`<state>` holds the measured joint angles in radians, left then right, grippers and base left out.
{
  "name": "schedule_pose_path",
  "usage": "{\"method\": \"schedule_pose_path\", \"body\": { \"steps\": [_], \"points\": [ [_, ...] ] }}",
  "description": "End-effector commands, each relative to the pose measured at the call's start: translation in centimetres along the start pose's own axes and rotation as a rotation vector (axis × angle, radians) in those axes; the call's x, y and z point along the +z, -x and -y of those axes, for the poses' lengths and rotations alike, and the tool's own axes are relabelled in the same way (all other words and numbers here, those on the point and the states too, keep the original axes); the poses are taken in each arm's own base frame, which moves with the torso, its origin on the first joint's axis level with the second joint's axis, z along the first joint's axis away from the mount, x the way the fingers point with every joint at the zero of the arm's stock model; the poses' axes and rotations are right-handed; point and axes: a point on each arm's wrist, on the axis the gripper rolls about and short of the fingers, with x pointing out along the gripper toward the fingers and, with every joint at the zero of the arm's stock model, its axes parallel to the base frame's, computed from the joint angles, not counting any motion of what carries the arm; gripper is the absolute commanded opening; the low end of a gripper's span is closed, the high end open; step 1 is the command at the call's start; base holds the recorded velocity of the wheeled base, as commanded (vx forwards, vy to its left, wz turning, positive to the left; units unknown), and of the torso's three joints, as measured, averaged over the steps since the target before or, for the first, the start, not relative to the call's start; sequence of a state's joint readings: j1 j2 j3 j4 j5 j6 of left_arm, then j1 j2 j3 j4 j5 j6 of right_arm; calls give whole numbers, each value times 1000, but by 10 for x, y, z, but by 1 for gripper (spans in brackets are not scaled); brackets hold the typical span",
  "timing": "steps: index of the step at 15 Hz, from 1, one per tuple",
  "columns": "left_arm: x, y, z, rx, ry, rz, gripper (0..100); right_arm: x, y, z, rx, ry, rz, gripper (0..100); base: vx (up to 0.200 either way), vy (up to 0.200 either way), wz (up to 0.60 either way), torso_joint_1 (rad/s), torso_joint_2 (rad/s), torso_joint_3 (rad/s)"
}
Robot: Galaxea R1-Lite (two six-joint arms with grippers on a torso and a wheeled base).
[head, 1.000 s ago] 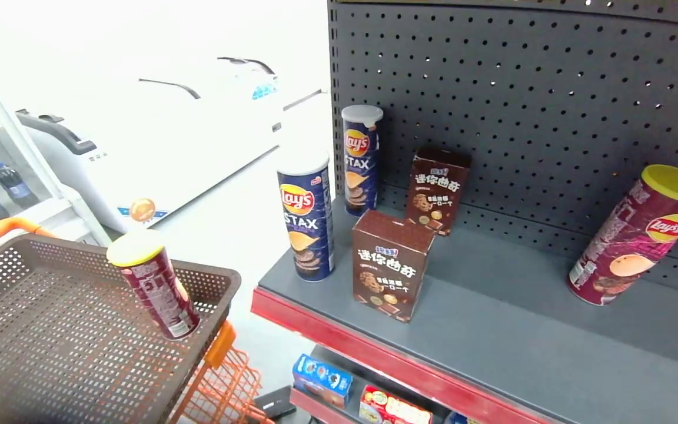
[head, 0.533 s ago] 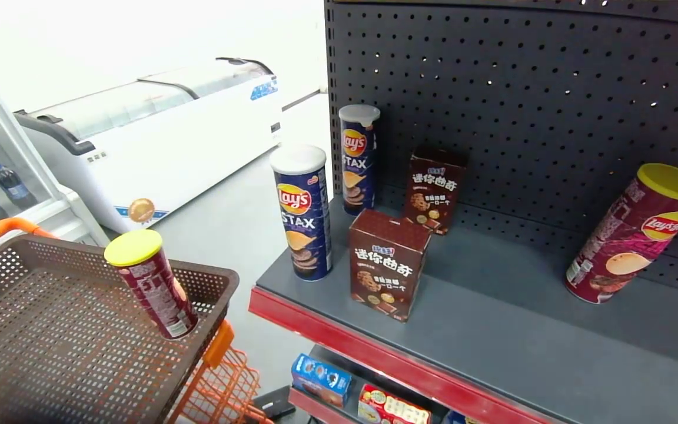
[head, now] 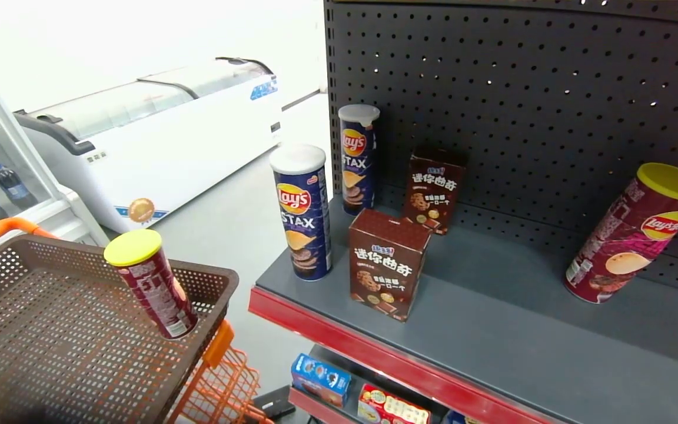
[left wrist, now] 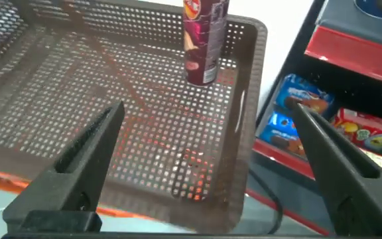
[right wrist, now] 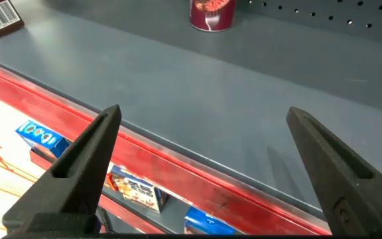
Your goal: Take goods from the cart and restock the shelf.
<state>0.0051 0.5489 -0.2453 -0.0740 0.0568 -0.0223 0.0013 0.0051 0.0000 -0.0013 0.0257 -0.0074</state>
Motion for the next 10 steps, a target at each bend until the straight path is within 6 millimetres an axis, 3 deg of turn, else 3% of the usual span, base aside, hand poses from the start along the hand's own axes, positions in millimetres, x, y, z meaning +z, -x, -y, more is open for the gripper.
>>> {"method": "schedule_pose_path", "body": {
  "steps": [1,5,10],
  "points": [
    [16,-61,-7,5,36,-179,100,0,0,0,1,0,-1,100,0,0,0,0,0,0],
    [17,-103,-13,15,-84,-212,100,0,0,0,1,0,-1,100,0,0,0,0,0,0],
    [10,-151,-21,37,-73,-178,100,0,0,0,1,0,-1,100,0,0,0,0,0,0]
  ]
}}
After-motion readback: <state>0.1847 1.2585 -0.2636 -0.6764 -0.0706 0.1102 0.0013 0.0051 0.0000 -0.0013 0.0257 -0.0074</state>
